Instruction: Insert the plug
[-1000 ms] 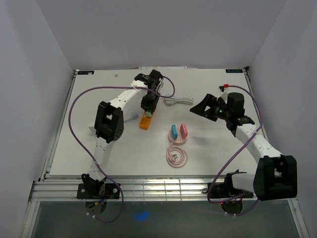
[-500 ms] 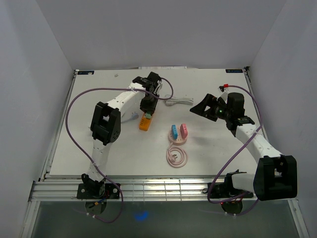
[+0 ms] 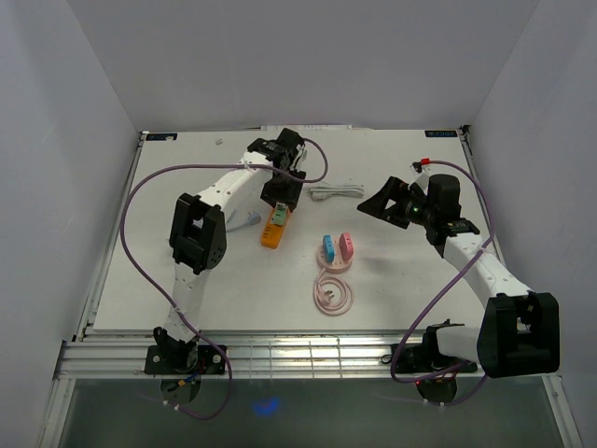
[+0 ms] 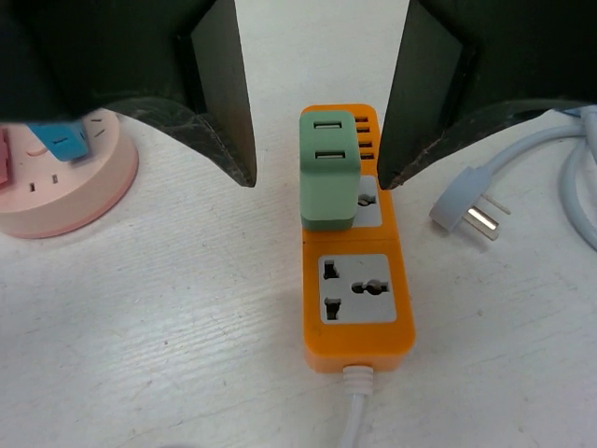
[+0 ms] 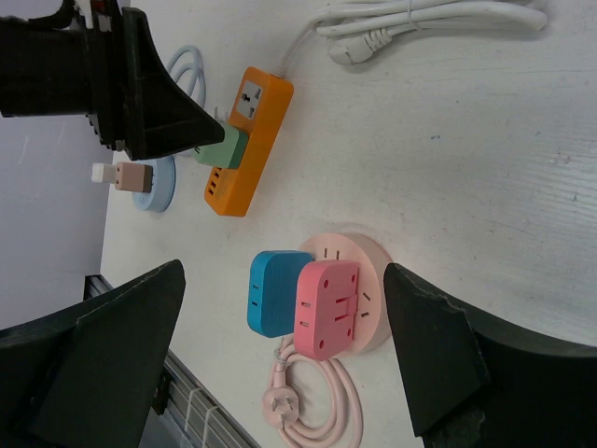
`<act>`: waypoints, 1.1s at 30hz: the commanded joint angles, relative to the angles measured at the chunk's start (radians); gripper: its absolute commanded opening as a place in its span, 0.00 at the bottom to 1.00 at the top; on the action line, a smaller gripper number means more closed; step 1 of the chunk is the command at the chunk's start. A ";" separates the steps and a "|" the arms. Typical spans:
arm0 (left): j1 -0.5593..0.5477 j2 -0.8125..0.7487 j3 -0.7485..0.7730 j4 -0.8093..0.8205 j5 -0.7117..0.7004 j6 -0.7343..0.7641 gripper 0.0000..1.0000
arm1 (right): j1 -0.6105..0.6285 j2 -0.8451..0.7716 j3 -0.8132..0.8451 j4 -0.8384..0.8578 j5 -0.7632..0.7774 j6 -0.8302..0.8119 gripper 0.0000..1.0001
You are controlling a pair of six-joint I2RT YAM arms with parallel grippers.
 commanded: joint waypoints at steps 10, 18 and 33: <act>0.001 -0.100 0.029 -0.032 -0.051 -0.001 0.86 | -0.006 -0.002 0.049 0.003 -0.014 -0.038 0.93; 0.003 -0.414 -0.304 0.196 -0.102 -0.081 0.96 | -0.006 -0.041 0.056 -0.030 0.018 -0.156 0.89; 0.027 -1.394 -1.103 0.772 -0.217 -0.188 0.98 | -0.006 -0.433 -0.091 0.003 0.174 -0.295 0.89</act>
